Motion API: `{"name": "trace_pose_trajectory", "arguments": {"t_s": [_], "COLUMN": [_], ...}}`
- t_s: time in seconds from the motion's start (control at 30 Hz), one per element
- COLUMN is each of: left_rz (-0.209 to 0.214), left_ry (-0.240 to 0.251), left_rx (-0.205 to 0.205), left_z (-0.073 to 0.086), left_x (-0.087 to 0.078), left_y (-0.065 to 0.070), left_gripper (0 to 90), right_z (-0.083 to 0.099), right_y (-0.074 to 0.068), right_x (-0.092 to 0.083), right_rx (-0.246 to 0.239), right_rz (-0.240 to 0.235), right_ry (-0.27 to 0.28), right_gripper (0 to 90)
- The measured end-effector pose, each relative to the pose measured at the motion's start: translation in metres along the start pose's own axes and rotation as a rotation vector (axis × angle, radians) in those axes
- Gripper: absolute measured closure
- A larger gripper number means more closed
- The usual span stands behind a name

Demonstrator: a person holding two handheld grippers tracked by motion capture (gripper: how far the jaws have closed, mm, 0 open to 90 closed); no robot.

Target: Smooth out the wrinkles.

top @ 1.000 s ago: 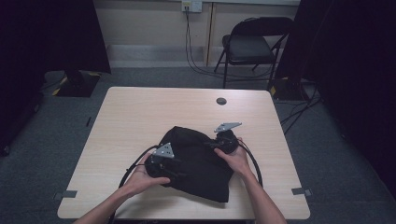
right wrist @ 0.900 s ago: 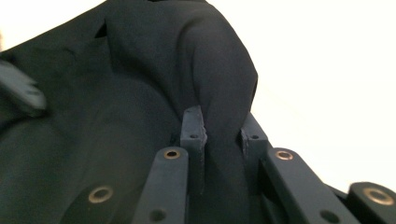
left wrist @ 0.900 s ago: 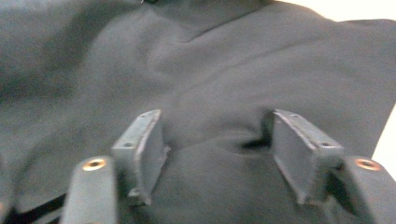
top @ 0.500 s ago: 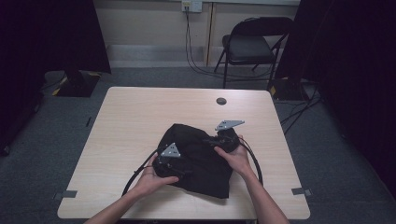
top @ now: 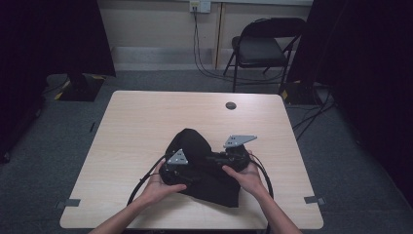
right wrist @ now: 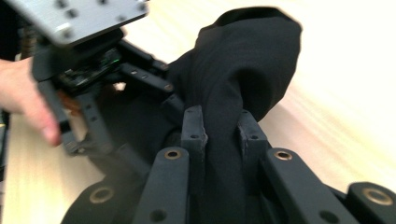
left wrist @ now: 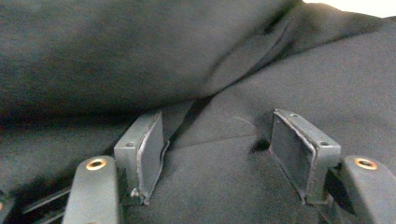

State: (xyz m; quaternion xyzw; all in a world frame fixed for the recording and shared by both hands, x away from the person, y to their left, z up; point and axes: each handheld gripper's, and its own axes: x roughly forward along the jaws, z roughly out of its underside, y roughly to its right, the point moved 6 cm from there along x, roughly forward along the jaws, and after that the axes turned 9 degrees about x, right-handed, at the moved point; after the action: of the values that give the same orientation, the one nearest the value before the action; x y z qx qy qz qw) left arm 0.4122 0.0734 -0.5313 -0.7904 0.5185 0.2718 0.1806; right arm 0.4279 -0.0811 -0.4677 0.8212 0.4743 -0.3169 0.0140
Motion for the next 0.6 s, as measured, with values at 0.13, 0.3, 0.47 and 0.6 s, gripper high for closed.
{"name": "trace_pose_trajectory", "arguments": {"t_s": [0.13,0.3,0.47,0.6], "left_rz": [-0.008,-0.012,0.056,0.180], "left_ry": [-0.006,-0.004,0.121,0.093], "left_rx": [0.009,0.056,0.088,0.096], "left_z": [-0.002,-0.013,-0.028,-0.022], "left_x": [-0.002,-0.027,-0.066,-0.066], "left_y": [0.001,0.010,0.040,0.062], "left_gripper": [34.8,39.9,51.6,60.7], "right_z": [0.005,0.004,0.004,0.003], "right_y": [-0.005,0.000,0.007,0.010], "right_x": [0.004,0.004,0.004,0.004], "right_rx": [-0.006,0.001,0.012,0.013], "right_rz": [-0.014,0.002,0.017,0.031], "right_ry": [-0.014,-0.010,-0.009,-0.009], "right_gripper": [76.8,76.8,76.8,76.8]}}
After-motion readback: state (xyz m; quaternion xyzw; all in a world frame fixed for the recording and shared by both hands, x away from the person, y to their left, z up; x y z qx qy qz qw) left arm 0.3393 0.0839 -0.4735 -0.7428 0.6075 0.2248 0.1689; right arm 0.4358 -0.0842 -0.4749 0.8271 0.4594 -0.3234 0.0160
